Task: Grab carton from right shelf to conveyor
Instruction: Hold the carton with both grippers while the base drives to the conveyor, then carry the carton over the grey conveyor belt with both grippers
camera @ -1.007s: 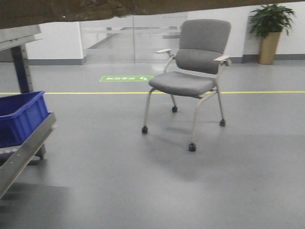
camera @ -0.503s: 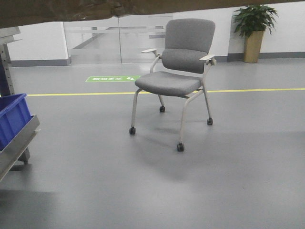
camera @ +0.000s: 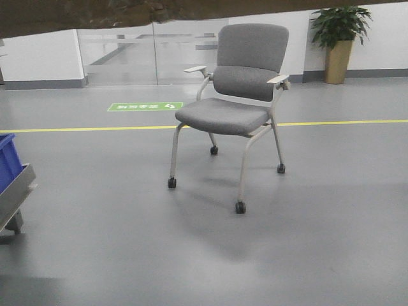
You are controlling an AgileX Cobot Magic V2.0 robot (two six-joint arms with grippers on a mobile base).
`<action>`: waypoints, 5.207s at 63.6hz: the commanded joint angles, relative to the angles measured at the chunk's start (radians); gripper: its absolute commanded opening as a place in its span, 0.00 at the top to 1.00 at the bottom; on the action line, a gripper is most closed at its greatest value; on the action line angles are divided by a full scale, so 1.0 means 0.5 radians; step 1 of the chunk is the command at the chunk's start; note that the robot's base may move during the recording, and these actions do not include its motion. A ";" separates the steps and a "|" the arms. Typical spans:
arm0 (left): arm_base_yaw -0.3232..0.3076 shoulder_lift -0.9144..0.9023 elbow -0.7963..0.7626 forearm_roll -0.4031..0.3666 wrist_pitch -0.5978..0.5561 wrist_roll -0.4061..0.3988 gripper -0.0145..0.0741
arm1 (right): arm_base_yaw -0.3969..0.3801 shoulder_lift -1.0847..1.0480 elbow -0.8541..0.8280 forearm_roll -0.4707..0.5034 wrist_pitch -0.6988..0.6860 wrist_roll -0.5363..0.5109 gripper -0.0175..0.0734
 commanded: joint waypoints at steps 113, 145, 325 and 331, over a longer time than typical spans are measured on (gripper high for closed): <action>-0.015 -0.023 -0.012 0.020 -0.055 0.012 0.85 | -0.006 -0.025 -0.013 -0.017 -0.111 -0.039 0.88; -0.015 -0.023 -0.012 0.020 -0.055 0.012 0.85 | -0.006 -0.025 -0.013 -0.017 -0.111 -0.039 0.88; -0.015 -0.023 -0.012 0.018 -0.055 0.012 0.85 | -0.006 -0.025 -0.013 -0.017 -0.111 -0.039 0.88; -0.015 -0.023 -0.012 0.018 -0.055 0.012 0.85 | -0.006 -0.025 -0.013 -0.017 -0.111 -0.039 0.88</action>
